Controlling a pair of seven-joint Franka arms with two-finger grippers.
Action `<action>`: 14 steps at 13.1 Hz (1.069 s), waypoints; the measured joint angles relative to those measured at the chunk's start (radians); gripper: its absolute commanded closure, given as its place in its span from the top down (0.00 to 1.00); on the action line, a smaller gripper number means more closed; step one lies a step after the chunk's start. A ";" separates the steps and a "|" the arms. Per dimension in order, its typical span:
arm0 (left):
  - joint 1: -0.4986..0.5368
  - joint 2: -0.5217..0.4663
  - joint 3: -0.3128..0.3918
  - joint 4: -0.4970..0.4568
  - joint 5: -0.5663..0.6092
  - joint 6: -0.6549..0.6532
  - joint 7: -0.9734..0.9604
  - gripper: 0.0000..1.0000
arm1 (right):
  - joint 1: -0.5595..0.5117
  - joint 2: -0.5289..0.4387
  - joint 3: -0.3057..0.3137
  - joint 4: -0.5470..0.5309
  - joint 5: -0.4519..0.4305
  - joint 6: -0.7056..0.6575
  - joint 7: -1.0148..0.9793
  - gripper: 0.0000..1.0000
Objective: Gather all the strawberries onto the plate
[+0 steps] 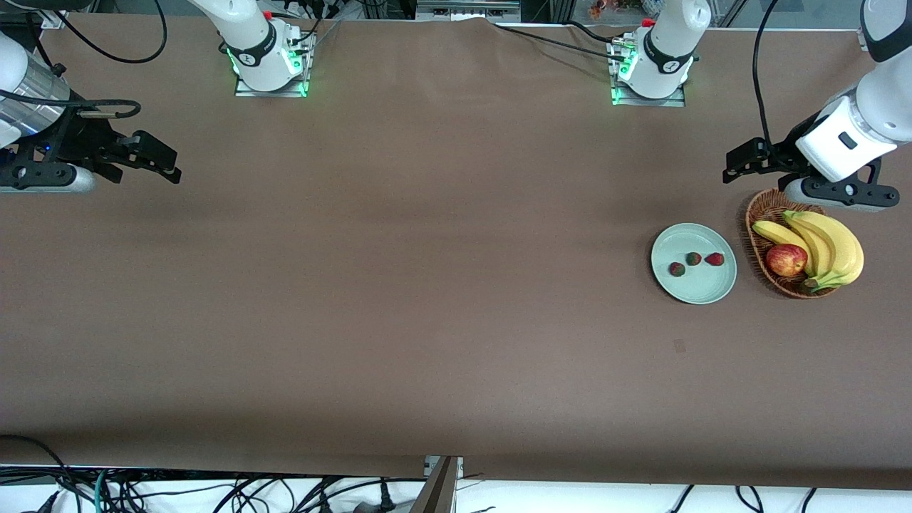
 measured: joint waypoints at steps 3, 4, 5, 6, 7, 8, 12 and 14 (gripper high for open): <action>0.001 0.033 0.000 0.049 0.042 -0.028 -0.006 1.00 | 0.000 0.000 0.000 0.000 0.000 -0.001 0.000 1.00; 0.001 0.040 0.000 0.054 0.056 -0.032 -0.006 1.00 | 0.000 0.000 0.000 0.000 0.000 -0.001 0.000 1.00; 0.001 0.044 -0.001 0.057 0.075 -0.038 -0.003 1.00 | 0.000 0.000 0.000 0.000 0.000 -0.001 0.000 1.00; 0.001 0.045 -0.001 0.058 0.087 -0.043 -0.001 1.00 | 0.000 0.000 0.000 0.000 0.000 -0.001 0.000 1.00; 0.001 0.045 -0.001 0.058 0.090 -0.046 0.002 1.00 | 0.000 0.000 0.000 0.000 0.000 -0.001 0.000 1.00; 0.001 0.045 -0.001 0.059 0.091 -0.049 0.004 1.00 | 0.000 0.000 0.000 0.000 0.000 -0.001 0.000 1.00; 0.013 0.045 -0.006 0.062 0.091 -0.053 0.007 1.00 | 0.000 0.000 0.000 0.000 0.000 -0.001 0.000 1.00; 0.016 0.045 -0.011 0.062 0.091 -0.059 0.011 1.00 | 0.000 0.000 0.000 0.000 0.000 -0.001 0.000 1.00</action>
